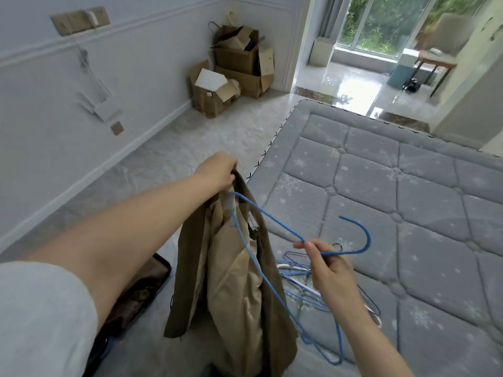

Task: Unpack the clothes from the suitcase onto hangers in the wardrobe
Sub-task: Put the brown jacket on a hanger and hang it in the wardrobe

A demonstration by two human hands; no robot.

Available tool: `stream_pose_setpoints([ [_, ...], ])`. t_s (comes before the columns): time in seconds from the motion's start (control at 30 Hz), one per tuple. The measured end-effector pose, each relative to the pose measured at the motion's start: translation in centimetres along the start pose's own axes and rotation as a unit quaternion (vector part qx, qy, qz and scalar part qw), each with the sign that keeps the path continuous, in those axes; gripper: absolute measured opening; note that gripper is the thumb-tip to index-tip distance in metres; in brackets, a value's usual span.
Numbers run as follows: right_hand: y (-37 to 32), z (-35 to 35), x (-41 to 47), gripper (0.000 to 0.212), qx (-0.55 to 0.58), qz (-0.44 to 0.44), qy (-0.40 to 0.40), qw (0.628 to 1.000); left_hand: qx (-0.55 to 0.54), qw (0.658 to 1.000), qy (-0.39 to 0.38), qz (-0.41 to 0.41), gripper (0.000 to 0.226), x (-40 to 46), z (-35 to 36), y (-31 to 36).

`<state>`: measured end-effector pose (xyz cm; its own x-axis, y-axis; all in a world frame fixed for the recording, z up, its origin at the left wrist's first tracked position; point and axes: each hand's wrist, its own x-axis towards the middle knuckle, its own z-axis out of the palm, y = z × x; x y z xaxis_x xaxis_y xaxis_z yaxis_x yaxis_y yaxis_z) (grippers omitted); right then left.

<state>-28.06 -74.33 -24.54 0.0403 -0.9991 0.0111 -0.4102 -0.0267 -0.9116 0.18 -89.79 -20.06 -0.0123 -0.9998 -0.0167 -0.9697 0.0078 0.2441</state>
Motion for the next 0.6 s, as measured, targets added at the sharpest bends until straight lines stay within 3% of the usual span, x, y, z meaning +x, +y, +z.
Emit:
stream_pose_setpoints([
  [0.13, -1.5, 1.1, -0.1, 0.027, -0.056, -0.006, 0.012, 0.998, 0.048, 0.998, 0.004, 0.038, 0.016, 0.4, -1.8, 1.2],
  [0.3, -3.7, 3.2, 0.6, 0.021, -0.051, -0.063, 0.119, 0.99, 0.087, 0.989, 0.049, 0.113, 0.014, -0.5, -3.5, 3.4],
  [0.43, -4.8, 5.2, 2.6, 0.025, -0.125, -0.041, 0.039, 0.991, 0.07, 0.978, 0.117, 0.157, 0.013, -1.5, -5.1, 5.3],
  [0.5, -5.8, 5.6, 3.4, 0.029, -0.093, -0.03, 0.043, 0.994, 0.055, 0.975, 0.137, 0.166, 0.012, -2.2, -5.8, 6.1],
  [0.6, -7.2, 5.7, 3.8, 0.027, -0.017, -0.082, 0.118, 0.99, 0.005, 0.979, 0.142, 0.143, 0.015, -3.6, -6.7, 6.7],
])
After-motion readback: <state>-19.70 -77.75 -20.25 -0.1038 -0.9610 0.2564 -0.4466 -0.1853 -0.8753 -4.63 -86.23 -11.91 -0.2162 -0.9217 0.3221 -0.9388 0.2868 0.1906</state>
